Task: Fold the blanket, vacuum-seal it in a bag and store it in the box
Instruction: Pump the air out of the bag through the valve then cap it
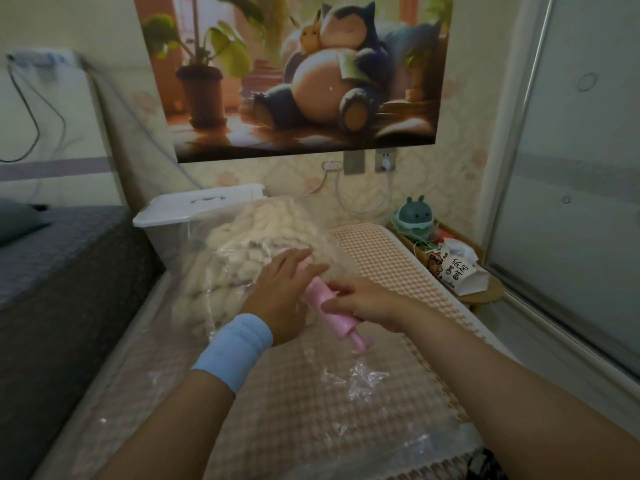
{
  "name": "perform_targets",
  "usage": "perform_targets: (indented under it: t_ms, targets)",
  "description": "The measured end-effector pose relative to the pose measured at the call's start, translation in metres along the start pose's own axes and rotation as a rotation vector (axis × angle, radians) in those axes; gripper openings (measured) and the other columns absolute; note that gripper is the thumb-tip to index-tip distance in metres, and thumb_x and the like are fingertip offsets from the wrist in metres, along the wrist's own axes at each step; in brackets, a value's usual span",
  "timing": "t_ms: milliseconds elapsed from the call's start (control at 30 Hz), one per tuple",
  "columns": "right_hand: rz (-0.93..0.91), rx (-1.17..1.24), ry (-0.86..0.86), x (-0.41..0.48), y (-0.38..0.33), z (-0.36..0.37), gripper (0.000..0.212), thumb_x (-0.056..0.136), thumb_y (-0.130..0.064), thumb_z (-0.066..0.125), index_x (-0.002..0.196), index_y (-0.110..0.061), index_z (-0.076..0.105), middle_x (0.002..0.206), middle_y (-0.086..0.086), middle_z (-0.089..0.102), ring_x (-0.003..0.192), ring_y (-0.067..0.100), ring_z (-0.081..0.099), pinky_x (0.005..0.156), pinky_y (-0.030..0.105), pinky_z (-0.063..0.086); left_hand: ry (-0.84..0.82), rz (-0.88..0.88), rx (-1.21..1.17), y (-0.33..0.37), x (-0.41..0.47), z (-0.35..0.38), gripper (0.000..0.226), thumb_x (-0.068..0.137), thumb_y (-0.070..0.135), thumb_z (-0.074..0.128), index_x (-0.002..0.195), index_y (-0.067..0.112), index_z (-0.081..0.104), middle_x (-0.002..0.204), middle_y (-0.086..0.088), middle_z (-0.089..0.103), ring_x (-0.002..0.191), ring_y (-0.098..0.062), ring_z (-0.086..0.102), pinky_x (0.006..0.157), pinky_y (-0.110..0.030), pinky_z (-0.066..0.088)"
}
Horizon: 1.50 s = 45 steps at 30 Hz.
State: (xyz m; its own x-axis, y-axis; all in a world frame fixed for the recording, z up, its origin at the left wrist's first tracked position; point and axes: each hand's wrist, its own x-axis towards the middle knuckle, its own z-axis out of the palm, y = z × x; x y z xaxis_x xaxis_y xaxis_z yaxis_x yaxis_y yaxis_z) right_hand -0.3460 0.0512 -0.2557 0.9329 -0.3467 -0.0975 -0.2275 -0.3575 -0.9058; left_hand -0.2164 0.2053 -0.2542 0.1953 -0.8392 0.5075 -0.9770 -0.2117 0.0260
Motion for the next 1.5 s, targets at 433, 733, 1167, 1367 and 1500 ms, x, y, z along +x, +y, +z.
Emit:
perform_targets:
  t_ms: [433,733,1167,1367,1500]
  targets:
    - [-0.051,-0.808,-0.368,0.014,0.023,0.057,0.046,0.083,-0.029,0.076,0.128,-0.024,0.065,0.116,-0.002,0.068,0.094,0.013,0.062,0.08,0.024,0.051,-0.896,-0.264,0.04,-0.014,-0.047,0.019,0.062,0.069,0.044,0.079,0.126,0.036,0.055,0.126,0.007,0.057,0.109,-0.015,0.056,0.096,-0.034,0.048]
    - [-0.197,-0.83,0.053,0.054,0.014,0.08,0.034,0.088,-0.033,0.065,0.121,-0.025,0.066,0.118,-0.001,0.066,0.108,0.021,0.062,0.083,0.028,0.046,-0.63,-0.506,-0.208,-0.05,-0.057,0.021,0.033,0.084,0.037,0.066,0.117,0.032,0.064,0.115,0.008,0.065,0.098,-0.012,0.061,0.091,-0.03,0.049]
    - [-0.367,-1.088,0.18,0.098,0.018,0.103,0.027,0.097,-0.028,0.054,0.114,-0.007,0.058,0.109,0.011,0.067,0.095,0.029,0.064,0.076,0.037,0.046,-0.159,-0.293,-0.043,-0.077,-0.047,0.066,0.053,0.067,0.031,0.08,0.115,0.015,0.062,0.116,-0.004,0.054,0.106,-0.024,0.048,0.09,-0.038,0.045]
    - [-0.45,-1.199,0.04,0.102,0.02,0.09,0.03,0.101,-0.029,0.051,0.121,-0.008,0.055,0.117,0.011,0.063,0.101,0.028,0.062,0.077,0.034,0.042,-0.059,-0.236,-0.013,-0.082,-0.048,0.075,0.069,0.063,0.049,0.081,0.12,0.015,0.06,0.125,-0.007,0.052,0.111,-0.026,0.047,0.091,-0.037,0.046]
    - [-0.555,-1.22,-0.008,0.103,0.027,0.087,0.023,0.098,-0.018,0.056,0.118,-0.007,0.057,0.114,0.013,0.061,0.099,0.031,0.062,0.078,0.037,0.047,-0.082,-0.259,0.04,-0.085,-0.048,0.079,0.078,0.057,0.047,0.084,0.123,0.018,0.056,0.127,-0.005,0.05,0.112,-0.026,0.047,0.087,-0.044,0.05]
